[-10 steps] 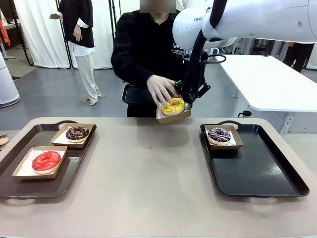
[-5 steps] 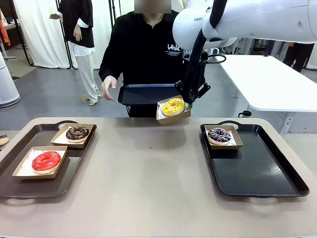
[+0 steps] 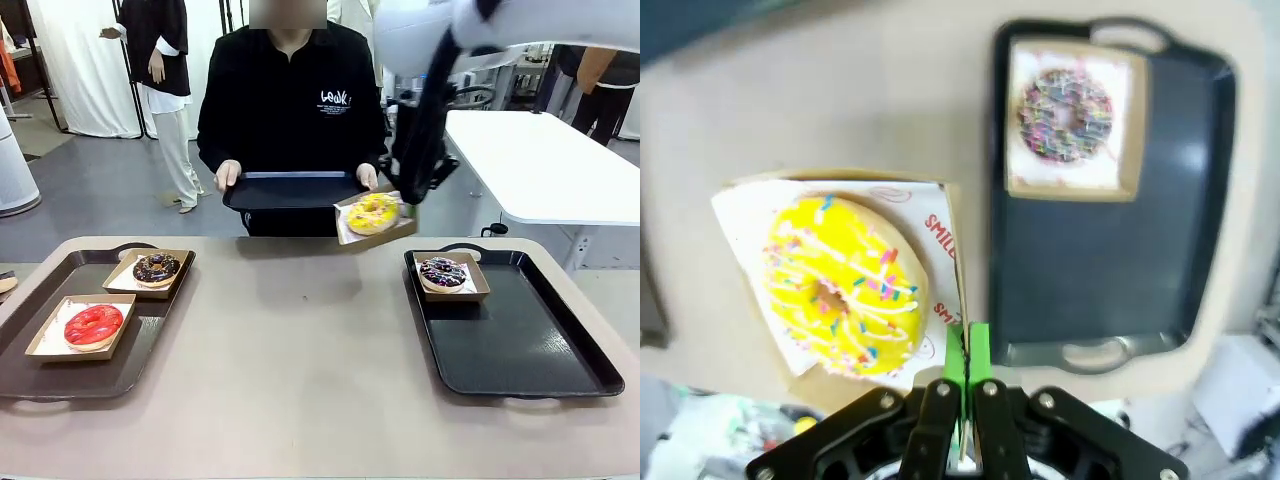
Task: Individually package the donuts and arrange them on the tray.
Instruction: Place the picked Paper togo box on the Handle tray.
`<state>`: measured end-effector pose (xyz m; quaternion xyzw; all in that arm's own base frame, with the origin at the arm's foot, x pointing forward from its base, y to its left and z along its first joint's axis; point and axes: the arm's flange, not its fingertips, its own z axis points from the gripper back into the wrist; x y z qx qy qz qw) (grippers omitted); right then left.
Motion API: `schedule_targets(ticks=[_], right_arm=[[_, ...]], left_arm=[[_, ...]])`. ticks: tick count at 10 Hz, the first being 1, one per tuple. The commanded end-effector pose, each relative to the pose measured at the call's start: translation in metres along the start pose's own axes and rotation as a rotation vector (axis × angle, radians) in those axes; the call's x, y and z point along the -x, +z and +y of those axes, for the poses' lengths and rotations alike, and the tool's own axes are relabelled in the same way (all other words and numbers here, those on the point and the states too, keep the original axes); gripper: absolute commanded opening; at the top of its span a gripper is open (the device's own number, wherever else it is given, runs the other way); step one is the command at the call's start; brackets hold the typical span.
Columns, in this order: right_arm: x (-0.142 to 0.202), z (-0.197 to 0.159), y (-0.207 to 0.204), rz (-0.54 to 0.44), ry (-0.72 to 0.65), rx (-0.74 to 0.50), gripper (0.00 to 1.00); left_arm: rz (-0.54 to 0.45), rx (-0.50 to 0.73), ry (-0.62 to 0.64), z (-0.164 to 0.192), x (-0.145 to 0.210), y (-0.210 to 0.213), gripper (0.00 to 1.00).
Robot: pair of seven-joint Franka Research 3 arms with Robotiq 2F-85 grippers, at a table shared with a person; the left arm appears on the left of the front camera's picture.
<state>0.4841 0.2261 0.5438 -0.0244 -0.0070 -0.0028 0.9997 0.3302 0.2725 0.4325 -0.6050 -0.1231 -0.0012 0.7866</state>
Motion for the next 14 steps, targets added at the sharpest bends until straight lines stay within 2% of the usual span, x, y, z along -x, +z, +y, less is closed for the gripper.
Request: schedule_targets(ticks=[1,3,5,7,9,10,14], right_arm=[[0.045,-0.054,-0.016,0.013,0.011,0.009,0.01],[0.063,-0.111,-0.039,0.017,0.007,-0.003,0.01],[0.072,-0.162,-0.063,0.019,-0.015,-0.067,0.01],[0.075,-0.190,-0.087,-0.006,-0.032,-0.074,0.01],[0.074,-0.200,-0.106,0.011,-0.033,-0.092,0.01],[0.073,-0.201,-0.111,0.021,-0.007,-0.058,0.01],[0.074,-0.202,-0.106,0.028,-0.043,-0.049,0.01]], left_arm=[[-0.002,0.006,-0.003,-0.002,0.001,0.002,1.00],[-0.002,0.006,-0.003,-0.002,0.001,0.002,1.00],[-0.002,0.006,-0.003,-0.002,0.001,0.002,1.00],[-0.002,0.006,-0.003,-0.002,0.001,0.002,1.00],[-0.002,0.006,-0.003,-0.002,0.001,0.002,1.00],[-0.002,0.006,-0.003,-0.002,0.001,0.002,1.00],[-0.002,0.006,-0.003,-0.002,0.001,0.002,1.00]])
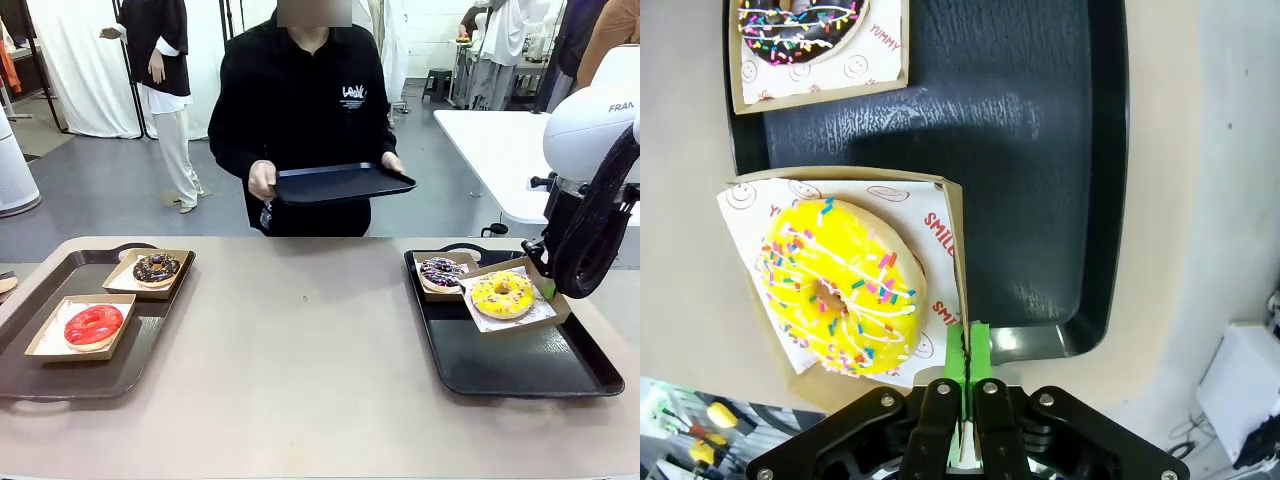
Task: Individually package the donuts and arrange them on the tray.
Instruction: Place the picked Paper togo box on the Handle tray.
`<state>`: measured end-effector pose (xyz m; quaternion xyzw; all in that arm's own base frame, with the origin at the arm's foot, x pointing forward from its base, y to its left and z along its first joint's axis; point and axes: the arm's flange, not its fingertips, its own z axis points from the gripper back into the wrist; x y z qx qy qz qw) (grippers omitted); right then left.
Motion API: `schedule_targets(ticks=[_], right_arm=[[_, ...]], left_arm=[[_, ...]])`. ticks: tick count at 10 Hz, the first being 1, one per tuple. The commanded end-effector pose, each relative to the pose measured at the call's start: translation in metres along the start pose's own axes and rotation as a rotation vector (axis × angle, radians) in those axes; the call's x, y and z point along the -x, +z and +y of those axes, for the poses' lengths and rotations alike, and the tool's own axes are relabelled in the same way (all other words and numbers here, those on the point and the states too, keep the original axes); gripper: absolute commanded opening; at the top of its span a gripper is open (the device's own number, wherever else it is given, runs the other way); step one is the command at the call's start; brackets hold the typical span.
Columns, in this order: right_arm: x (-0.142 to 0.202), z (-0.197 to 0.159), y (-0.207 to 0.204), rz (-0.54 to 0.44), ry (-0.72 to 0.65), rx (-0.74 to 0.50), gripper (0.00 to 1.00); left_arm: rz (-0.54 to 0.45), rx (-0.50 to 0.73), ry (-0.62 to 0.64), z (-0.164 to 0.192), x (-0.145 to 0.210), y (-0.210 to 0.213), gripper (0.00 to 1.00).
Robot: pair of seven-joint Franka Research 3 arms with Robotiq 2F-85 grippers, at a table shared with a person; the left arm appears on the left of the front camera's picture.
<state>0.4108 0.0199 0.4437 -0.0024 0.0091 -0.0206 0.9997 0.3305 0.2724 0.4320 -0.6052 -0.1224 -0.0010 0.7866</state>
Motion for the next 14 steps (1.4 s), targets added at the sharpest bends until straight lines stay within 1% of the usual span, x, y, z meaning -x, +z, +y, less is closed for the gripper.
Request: schedule_targets(ticks=[1,5,6,8,10,11,14], right_arm=[[0.001,-0.001,0.003,-0.006,-0.008,-0.006,0.01],[0.000,-0.001,0.000,-0.001,-0.002,0.000,0.01],[-0.002,-0.004,-0.017,0.008,-0.008,0.015,0.01],[-0.003,-0.010,-0.039,0.026,-0.029,0.014,0.01],[-0.001,-0.007,-0.053,0.038,-0.006,0.017,0.01],[-0.001,-0.006,-0.058,0.024,-0.001,0.029,0.01],[-0.005,-0.007,-0.073,0.008,0.013,0.008,0.01]], left_arm=[[-0.003,0.006,-0.004,-0.002,0.002,0.002,1.00],[-0.003,0.006,-0.004,-0.002,0.002,0.002,1.00],[-0.003,0.006,-0.004,-0.002,0.002,0.002,1.00],[-0.003,0.006,-0.004,-0.002,0.002,0.002,1.00],[-0.003,0.006,-0.004,-0.002,0.002,0.002,1.00],[-0.003,0.006,-0.004,-0.002,0.002,0.002,1.00],[-0.003,0.006,-0.004,-0.002,0.002,0.002,1.00]])
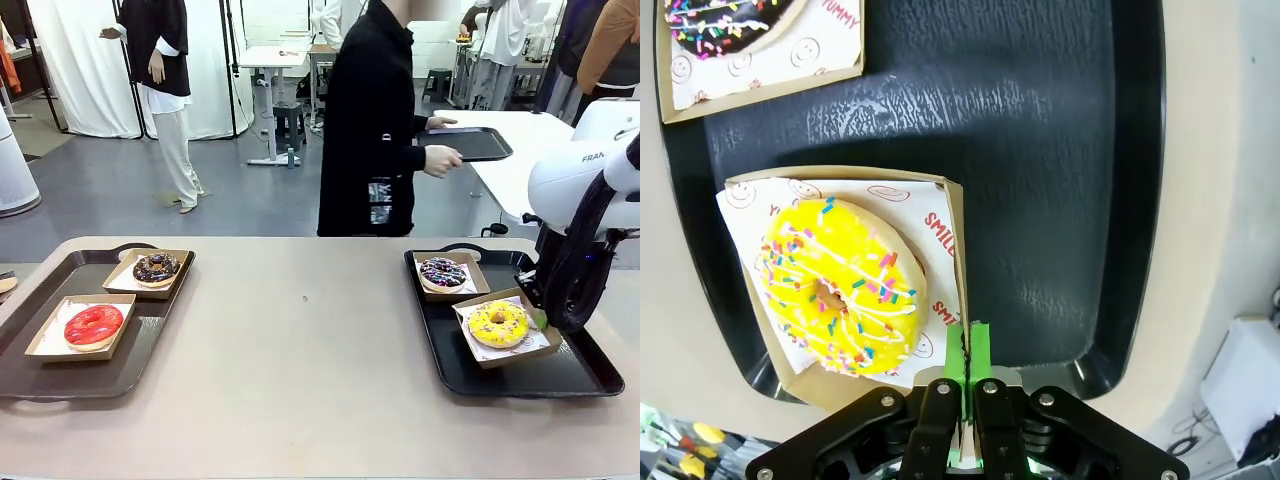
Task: Individually package the donuts and arrange them on the tray.
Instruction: Place the picked Paper togo box on the Handle tray.
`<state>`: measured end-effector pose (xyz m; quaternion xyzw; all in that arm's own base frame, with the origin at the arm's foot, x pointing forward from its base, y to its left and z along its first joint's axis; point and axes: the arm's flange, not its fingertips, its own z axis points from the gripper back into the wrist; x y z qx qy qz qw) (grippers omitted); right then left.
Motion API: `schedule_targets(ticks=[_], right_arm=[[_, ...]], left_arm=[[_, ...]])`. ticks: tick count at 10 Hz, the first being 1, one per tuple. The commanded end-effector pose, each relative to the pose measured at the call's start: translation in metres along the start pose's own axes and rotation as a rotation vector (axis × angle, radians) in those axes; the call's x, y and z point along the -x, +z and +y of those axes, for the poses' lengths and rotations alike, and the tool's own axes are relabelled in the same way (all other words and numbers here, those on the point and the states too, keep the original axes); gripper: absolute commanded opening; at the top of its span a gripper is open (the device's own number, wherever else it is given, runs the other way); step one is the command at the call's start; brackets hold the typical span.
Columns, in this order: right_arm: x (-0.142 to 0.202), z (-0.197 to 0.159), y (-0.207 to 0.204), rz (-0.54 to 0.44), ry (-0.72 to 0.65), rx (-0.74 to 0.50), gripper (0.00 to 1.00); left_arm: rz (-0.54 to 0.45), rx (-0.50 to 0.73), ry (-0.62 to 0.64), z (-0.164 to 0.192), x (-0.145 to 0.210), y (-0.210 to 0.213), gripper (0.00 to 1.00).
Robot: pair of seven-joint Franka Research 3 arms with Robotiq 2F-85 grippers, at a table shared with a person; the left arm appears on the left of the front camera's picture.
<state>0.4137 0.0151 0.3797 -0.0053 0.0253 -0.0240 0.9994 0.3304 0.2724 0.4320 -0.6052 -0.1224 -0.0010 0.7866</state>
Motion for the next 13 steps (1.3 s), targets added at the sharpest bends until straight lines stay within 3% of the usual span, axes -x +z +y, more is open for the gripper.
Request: schedule_targets(ticks=[1,3,4,5,6,7,8,9,12,13], right_arm=[[-0.002,-0.004,-0.012,-0.029,0.022,0.001,0.01],[-0.001,-0.005,-0.014,-0.035,0.048,0.004,0.01],[-0.001,-0.006,-0.014,-0.035,0.052,-0.001,0.61],[-0.001,-0.006,-0.013,-0.030,0.040,0.005,0.61],[-0.001,-0.007,-0.012,-0.028,0.037,0.005,1.00],[-0.001,-0.007,-0.012,-0.026,0.039,0.006,0.63],[0.000,-0.007,-0.011,-0.027,0.037,0.006,0.74],[0.001,-0.009,-0.009,-0.028,0.034,0.005,1.00],[0.007,-0.014,-0.003,-0.011,0.053,-0.016,1.00],[0.010,-0.017,0.001,-0.006,0.060,-0.035,0.86]], left_arm=[[-0.003,0.006,-0.004,-0.002,0.002,0.002,1.00],[-0.003,0.006,-0.004,-0.002,0.002,0.002,1.00],[-0.003,0.006,-0.004,-0.002,0.002,0.002,1.00],[-0.003,0.006,-0.004,-0.002,0.002,0.002,1.00],[-0.003,0.006,-0.004,-0.002,0.002,0.002,1.00],[-0.003,0.006,-0.004,-0.002,0.002,0.002,1.00],[-0.003,0.006,-0.004,-0.002,0.002,0.002,1.00],[-0.003,0.006,-0.004,-0.002,0.002,0.002,1.00],[-0.003,0.006,-0.004,-0.002,0.002,0.002,1.00],[-0.003,0.006,-0.004,-0.002,0.002,0.002,1.00]])
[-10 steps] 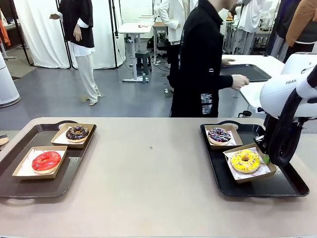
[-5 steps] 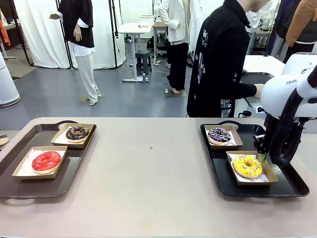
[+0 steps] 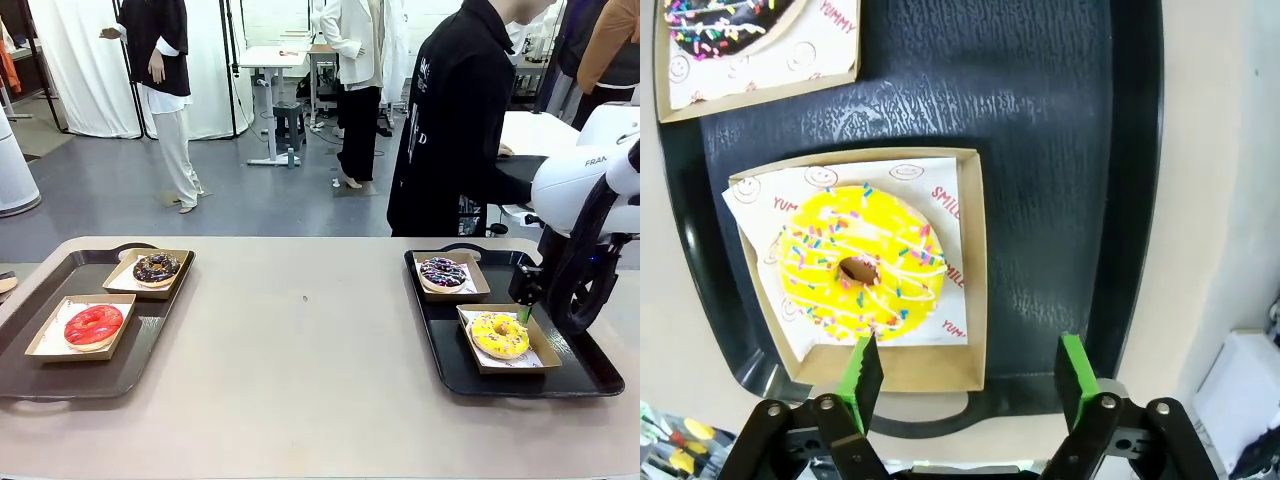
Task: Individually package the donuts and arrange them on the tray.
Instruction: Place the picked Paper togo box on the Handle tray.
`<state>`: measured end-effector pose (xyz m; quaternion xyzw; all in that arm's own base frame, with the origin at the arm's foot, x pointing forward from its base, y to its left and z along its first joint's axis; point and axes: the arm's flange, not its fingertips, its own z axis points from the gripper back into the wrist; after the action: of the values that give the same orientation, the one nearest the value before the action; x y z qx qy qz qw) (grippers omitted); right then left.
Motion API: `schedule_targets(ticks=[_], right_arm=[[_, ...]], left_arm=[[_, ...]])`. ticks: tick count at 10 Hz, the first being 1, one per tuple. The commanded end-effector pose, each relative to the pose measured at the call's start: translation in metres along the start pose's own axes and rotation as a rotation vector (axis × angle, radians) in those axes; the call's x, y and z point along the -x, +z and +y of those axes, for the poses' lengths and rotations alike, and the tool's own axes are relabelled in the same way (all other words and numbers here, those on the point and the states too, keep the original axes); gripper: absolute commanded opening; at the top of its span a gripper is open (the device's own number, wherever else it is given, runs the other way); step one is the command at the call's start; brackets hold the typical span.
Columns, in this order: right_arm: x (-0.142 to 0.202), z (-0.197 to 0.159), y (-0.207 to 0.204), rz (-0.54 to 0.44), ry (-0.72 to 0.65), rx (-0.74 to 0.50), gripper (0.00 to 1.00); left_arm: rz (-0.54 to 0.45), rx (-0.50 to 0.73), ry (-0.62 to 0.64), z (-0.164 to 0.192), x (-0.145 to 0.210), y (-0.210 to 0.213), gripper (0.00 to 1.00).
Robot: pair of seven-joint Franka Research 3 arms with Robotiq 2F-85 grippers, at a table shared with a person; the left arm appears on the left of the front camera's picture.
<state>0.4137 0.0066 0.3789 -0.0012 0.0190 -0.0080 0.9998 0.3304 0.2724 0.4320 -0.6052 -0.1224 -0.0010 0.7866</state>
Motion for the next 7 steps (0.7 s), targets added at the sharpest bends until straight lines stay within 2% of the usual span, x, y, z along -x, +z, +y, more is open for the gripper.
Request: schedule_targets(ticks=[1,2,4,5,7], right_arm=[[0.017,-0.013,0.010,0.009,0.051,-0.083,0.96],[0.024,-0.025,0.024,0.025,0.145,-0.261,1.00],[0.028,-0.070,0.059,-0.074,0.205,-0.550,1.00],[0.025,-0.098,0.075,-0.131,0.202,-0.709,1.00],[0.025,-0.150,0.086,-0.196,0.134,-0.931,1.00]], left_arm=[[-0.003,0.006,-0.004,-0.002,0.002,0.002,1.00],[-0.003,0.006,-0.004,-0.002,0.002,0.002,1.00],[-0.003,0.006,-0.004,-0.002,0.002,0.002,1.00],[-0.003,0.006,-0.004,-0.002,0.002,0.002,1.00],[-0.003,0.006,-0.004,-0.002,0.002,0.002,1.00]])
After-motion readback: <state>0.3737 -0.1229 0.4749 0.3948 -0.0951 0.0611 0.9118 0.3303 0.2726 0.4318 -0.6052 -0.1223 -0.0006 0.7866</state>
